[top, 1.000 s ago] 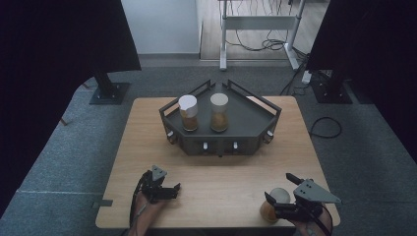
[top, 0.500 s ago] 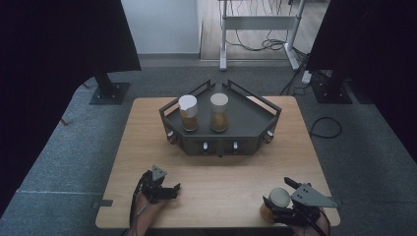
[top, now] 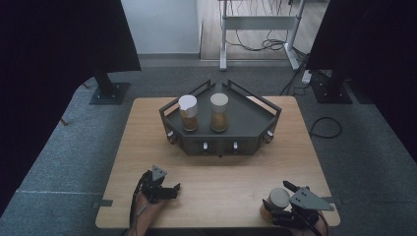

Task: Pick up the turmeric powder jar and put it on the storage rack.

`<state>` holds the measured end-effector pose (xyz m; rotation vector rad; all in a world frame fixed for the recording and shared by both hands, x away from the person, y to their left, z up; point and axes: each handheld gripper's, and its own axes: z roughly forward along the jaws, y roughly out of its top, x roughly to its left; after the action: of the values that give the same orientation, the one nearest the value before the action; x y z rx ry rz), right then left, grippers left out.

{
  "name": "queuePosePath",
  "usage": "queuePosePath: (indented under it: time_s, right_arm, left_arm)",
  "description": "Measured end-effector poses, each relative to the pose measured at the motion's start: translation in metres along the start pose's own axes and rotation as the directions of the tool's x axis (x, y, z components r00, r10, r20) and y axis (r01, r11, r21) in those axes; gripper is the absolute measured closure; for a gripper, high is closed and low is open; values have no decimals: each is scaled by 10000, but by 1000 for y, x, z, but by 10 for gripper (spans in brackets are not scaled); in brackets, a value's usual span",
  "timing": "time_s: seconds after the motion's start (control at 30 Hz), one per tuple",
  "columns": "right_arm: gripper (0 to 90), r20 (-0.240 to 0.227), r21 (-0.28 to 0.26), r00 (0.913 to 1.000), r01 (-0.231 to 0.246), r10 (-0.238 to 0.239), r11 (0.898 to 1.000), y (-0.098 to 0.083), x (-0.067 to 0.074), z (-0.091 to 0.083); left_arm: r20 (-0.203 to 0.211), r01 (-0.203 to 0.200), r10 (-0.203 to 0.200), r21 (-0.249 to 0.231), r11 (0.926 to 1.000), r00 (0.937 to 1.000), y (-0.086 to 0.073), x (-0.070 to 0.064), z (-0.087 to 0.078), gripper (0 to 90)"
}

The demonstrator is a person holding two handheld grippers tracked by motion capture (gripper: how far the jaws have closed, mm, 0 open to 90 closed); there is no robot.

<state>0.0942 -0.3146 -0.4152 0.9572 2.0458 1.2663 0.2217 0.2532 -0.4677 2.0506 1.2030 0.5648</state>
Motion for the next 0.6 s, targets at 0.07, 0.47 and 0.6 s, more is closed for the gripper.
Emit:
queuePosePath:
  time_s: [0.07, 0.47, 0.6]
  right_arm:
    - [99, -3, 58, 10000, -20, 20, 10000, -2, 0, 1]
    - [178, -228, 390, 9994, -262, 271, 9989, -11, -6, 3]
    - [209, -303, 431, 9991, -298, 312, 9986, -11, -7, 4]
  left_arm:
    - [0, -1, 1, 2, 10000, 10000, 0, 0, 0, 47]
    - [12, -7, 7, -2, 10000, 10000, 0, 0, 0, 47]
    - [13, -7, 7, -3, 10000, 10000, 0, 0, 0, 47]
